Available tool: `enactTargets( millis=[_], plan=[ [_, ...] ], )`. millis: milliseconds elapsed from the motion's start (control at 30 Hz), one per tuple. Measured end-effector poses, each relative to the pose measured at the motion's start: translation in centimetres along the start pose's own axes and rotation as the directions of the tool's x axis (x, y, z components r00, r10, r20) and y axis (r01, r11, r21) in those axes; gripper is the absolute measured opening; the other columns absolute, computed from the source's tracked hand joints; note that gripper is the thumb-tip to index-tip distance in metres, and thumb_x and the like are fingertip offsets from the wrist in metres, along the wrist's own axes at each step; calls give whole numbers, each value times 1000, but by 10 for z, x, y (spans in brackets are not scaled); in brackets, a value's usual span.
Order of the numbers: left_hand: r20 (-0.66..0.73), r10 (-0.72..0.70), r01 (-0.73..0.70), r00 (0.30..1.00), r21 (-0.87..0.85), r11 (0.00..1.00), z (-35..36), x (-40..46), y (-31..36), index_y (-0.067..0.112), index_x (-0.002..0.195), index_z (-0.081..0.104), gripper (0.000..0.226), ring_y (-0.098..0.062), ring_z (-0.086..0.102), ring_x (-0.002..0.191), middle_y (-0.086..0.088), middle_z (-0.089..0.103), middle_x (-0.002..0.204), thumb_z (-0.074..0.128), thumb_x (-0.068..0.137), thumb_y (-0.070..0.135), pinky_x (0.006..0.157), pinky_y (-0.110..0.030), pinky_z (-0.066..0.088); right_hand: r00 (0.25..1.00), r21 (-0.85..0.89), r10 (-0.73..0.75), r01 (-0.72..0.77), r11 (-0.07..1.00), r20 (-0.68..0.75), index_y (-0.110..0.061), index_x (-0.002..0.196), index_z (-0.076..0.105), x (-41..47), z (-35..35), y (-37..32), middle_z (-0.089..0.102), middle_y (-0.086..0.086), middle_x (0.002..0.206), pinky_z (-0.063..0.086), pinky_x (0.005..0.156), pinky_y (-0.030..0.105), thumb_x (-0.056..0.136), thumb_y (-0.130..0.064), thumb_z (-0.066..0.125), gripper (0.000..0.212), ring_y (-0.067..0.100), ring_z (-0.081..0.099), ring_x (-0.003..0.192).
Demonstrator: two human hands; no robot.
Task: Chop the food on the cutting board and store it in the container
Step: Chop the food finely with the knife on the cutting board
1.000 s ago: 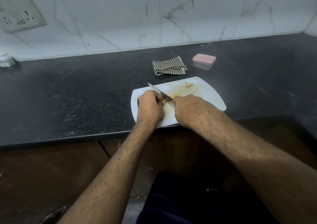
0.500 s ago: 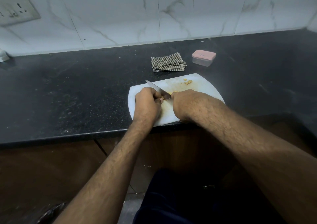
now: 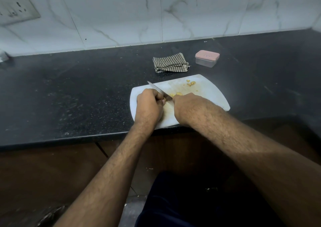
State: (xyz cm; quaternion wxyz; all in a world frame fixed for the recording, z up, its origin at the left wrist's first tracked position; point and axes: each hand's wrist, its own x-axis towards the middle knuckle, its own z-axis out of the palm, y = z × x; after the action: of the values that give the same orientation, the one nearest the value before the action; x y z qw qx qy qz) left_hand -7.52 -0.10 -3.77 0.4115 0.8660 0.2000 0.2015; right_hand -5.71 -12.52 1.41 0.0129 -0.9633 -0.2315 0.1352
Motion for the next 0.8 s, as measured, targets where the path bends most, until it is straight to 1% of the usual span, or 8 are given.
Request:
enactTargets(
  millis=[167, 333, 433, 500, 567, 667, 767, 800],
  plan=[
    [-7, 9, -9, 1000, 2, 1000, 2, 1, -3, 22, 72, 67, 29, -2, 68, 88, 11, 73, 85, 68, 92, 2, 69, -2, 42, 997, -66, -46, 41, 997, -67, -14, 133, 49, 9, 10, 6, 58, 15, 118, 50, 82, 43, 100, -16, 46, 33, 34, 60, 106],
    [-24, 1, -1, 1000, 16, 1000, 1, 5, -4, 20, 77, 70, 21, 1, 64, 78, 11, 72, 83, 71, 92, 6, 60, -1, 42, 998, -63, -46, 43, 997, -45, -12, 136, 46, 5, 6, 3, 56, 16, 120, 49, 86, 42, 103, -14, 42, 33, 34, 59, 109],
    [-35, 12, -11, 999, 32, 999, 1, 3, -3, 20, 76, 68, 21, 0, 64, 78, 9, 72, 82, 71, 92, 6, 63, -3, 44, 1000, -11, -9, 9, 1000, -7, -14, 140, 42, 0, 0, 0, 49, 11, 98, 48, 82, 40, 100, -11, 44, 40, 29, 54, 97],
    [-39, 17, -15, 999, 58, 998, 2, 2, -2, 20, 75, 66, 22, -5, 65, 80, 6, 73, 84, 72, 92, 7, 72, -14, 50, 1000, 11, 9, -9, 1000, 7, -17, 141, 41, -2, -2, -1, 40, 6, 86, 47, 80, 39, 98, -9, 45, 45, 25, 49, 91],
    [-44, 16, -14, 999, 61, 998, 2, 1, -1, 20, 75, 64, 23, -7, 63, 79, 4, 72, 84, 72, 92, 8, 72, -18, 50, 1000, 14, 7, -6, 1000, -10, -18, 142, 41, -5, -3, -2, 41, 6, 90, 47, 80, 39, 98, -9, 44, 45, 25, 47, 91],
    [-31, 9, -8, 999, 31, 999, 2, 0, -1, 21, 74, 60, 25, -5, 62, 78, 3, 72, 86, 70, 93, 7, 65, -11, 43, 1000, 21, 18, -17, 1000, -18, -19, 143, 40, -8, -3, -2, 45, 8, 100, 49, 84, 40, 100, -12, 43, 44, 24, 47, 92],
    [-14, -5, 5, 1000, -4, 1000, 1, 0, -2, 20, 75, 61, 23, -8, 66, 83, 3, 74, 88, 69, 93, 7, 72, -18, 51, 999, 34, 25, -24, 999, -43, -22, 144, 40, -10, -2, 0, 53, 10, 112, 50, 84, 40, 102, -16, 44, 43, 25, 50, 95],
    [-8, -14, 14, 1000, -16, 1000, 0, -1, -1, 20, 76, 62, 23, -7, 65, 81, 4, 73, 86, 69, 94, 7, 71, -18, 51, 998, 39, 25, -23, 999, -52, -23, 144, 41, -10, -2, 2, 53, 10, 111, 50, 83, 40, 102, -17, 44, 43, 25, 52, 96]
  ],
)
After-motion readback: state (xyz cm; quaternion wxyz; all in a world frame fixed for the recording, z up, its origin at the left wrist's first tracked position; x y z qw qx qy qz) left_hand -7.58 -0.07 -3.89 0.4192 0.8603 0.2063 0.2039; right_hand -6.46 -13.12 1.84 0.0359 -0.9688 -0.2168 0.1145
